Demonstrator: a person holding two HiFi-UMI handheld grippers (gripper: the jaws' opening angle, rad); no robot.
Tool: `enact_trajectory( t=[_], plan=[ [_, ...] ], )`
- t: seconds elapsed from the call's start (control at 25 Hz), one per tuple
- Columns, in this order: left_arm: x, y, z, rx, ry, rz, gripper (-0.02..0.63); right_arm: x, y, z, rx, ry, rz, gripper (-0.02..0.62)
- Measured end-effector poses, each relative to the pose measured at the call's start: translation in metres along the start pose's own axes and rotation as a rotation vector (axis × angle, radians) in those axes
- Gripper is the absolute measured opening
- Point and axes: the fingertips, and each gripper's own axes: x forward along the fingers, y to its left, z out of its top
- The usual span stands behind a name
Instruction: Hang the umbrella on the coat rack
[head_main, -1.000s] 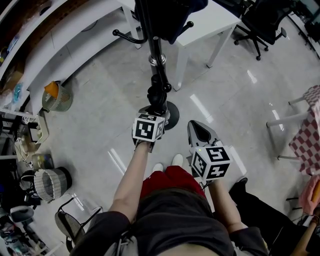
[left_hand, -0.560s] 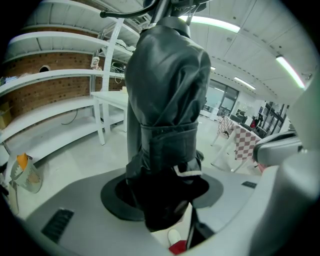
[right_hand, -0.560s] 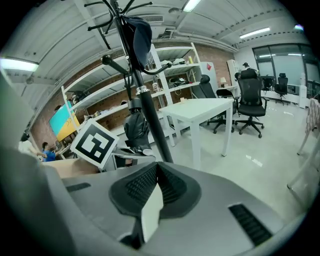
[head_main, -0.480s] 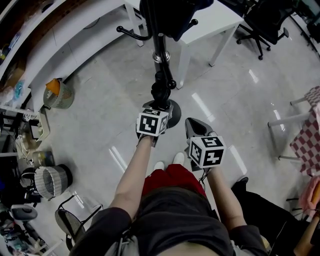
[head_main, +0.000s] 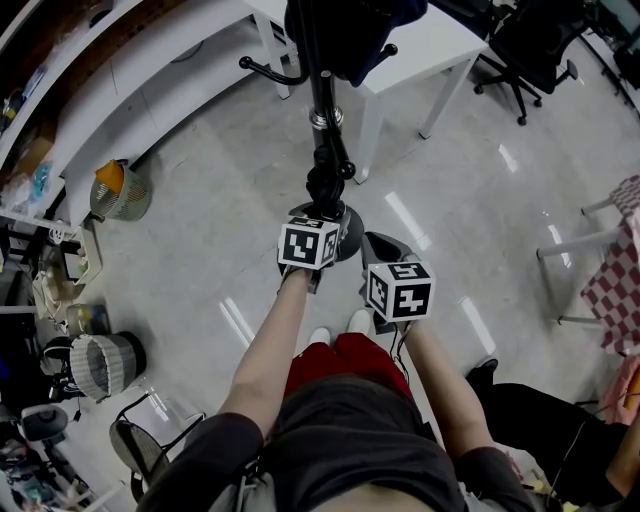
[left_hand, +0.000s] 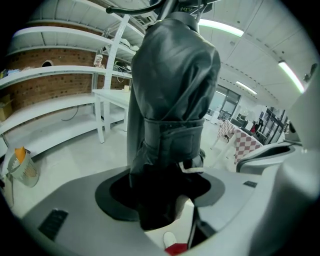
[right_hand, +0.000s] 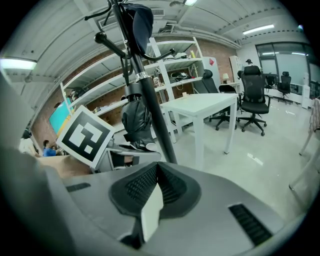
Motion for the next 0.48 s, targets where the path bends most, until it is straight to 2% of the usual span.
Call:
enact_trajectory(
  t=[0.28, 0.48],
  plan=[
    [-0.006, 0.004, -0.004, -0.110, -0.044, -0.026, 0.292, 0.002, 0.002, -0.009, 0.014, 0.021, -0.008, 0.018],
    [-0.014, 0.014, -0.016, -0.153, -0.051, -0.016, 0.321, 0.002, 0.006, -0.015, 0.010, 0.033, -0.015, 0.018]
  ],
)
